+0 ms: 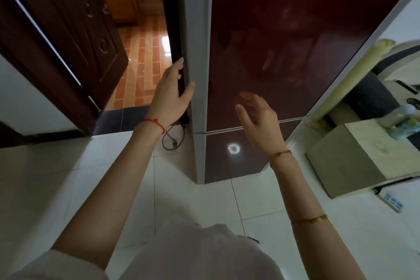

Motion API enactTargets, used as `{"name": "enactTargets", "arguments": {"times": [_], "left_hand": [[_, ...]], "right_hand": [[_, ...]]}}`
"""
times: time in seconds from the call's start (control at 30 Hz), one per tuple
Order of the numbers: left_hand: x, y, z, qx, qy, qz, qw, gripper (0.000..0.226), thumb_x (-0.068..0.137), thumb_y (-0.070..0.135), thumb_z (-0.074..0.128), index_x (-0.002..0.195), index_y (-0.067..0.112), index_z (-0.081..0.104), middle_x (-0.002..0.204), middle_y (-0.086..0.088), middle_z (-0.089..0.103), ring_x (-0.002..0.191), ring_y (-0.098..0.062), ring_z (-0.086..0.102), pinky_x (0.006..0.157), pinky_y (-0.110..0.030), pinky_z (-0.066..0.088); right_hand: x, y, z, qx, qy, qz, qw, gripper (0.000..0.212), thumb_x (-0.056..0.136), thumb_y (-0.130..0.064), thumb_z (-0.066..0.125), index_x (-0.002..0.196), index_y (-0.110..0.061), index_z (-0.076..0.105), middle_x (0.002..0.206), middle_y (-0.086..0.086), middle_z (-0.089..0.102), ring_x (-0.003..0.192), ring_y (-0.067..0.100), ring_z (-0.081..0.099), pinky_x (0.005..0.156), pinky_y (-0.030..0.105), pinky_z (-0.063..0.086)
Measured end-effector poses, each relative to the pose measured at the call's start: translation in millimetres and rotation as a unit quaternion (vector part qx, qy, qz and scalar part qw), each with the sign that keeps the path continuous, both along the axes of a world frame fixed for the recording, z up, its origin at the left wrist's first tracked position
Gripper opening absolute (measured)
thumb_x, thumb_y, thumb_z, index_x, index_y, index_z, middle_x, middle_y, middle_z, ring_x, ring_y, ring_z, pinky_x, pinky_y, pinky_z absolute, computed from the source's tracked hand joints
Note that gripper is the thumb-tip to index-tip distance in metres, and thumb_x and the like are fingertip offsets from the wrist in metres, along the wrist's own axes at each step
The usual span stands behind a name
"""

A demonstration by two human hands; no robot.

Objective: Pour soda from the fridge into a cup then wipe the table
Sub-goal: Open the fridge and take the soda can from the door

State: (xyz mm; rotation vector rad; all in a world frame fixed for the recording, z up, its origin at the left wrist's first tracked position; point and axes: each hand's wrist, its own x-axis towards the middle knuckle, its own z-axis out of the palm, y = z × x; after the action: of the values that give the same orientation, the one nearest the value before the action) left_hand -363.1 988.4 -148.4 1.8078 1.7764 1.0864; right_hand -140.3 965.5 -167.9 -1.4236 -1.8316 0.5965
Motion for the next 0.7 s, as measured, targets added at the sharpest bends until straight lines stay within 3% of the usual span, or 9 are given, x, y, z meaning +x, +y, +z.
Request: {"name": "enactTargets", "arguments": {"times": [0.13,0.27,0.47,0.63,0.7], "left_hand": [[-0.5,35.8,-0.7,-0.002,-0.053,-0.043,0.998,0.067,0.098,0.027,0.056,0.155,0.019,0.021,0.157,0.000,0.031,0.139,-0.016,0.038,0.112,-0.029,0.033],[-1.4,59.9,-7.7,0.004,-0.089,-0.037,0.995,0.068,0.096,0.032,0.057,0.154,0.021,0.022,0.154,0.000,0.036,0.139,-0.016,0.039,0.115,-0.042,0.037],[-1.0,73.7,-10.5,-0.009,-0.118,-0.028,0.993,0.069,0.088,0.044,0.050,0.150,0.020,0.030,0.145,-0.001,0.047,0.133,-0.014,0.047,0.110,-0.043,0.043],[1.3,75.6,-13.6,0.001,-0.097,-0.028,0.995,0.056,0.095,0.028,0.046,0.148,0.016,0.031,0.139,-0.002,0.050,0.124,-0.012,0.053,0.106,-0.035,0.047],[2.0,75.0,-12.2,0.003,-0.087,-0.024,0.996,0.056,0.095,0.030,0.045,0.147,0.016,0.032,0.138,-0.003,0.050,0.123,-0.013,0.053,0.105,-0.038,0.048]], "right_hand": [[-19.5,8.5,-2.8,-0.017,0.008,-0.016,1.000,0.049,0.100,-0.026,0.052,0.145,-0.009,0.042,0.151,0.006,0.043,0.141,0.019,0.039,0.116,0.032,0.032],[-31.6,16.6,-6.1,-0.035,0.006,-0.006,0.999,0.056,0.100,-0.028,0.051,0.151,-0.012,0.032,0.159,0.004,0.029,0.147,0.013,0.025,0.115,0.017,0.018],[-36.3,26.8,-8.0,-0.043,0.014,0.001,0.999,0.059,0.101,-0.030,0.049,0.153,-0.013,0.028,0.161,0.003,0.023,0.148,0.013,0.021,0.116,0.019,0.018],[-35.9,26.6,-7.6,-0.043,0.027,0.001,0.999,0.059,0.101,-0.030,0.048,0.154,-0.013,0.025,0.162,0.003,0.021,0.149,0.014,0.020,0.120,0.027,0.021],[-34.6,25.7,-7.7,-0.038,0.033,0.001,0.999,0.059,0.101,-0.029,0.048,0.154,-0.013,0.025,0.162,0.003,0.021,0.149,0.014,0.020,0.120,0.028,0.021]]}}
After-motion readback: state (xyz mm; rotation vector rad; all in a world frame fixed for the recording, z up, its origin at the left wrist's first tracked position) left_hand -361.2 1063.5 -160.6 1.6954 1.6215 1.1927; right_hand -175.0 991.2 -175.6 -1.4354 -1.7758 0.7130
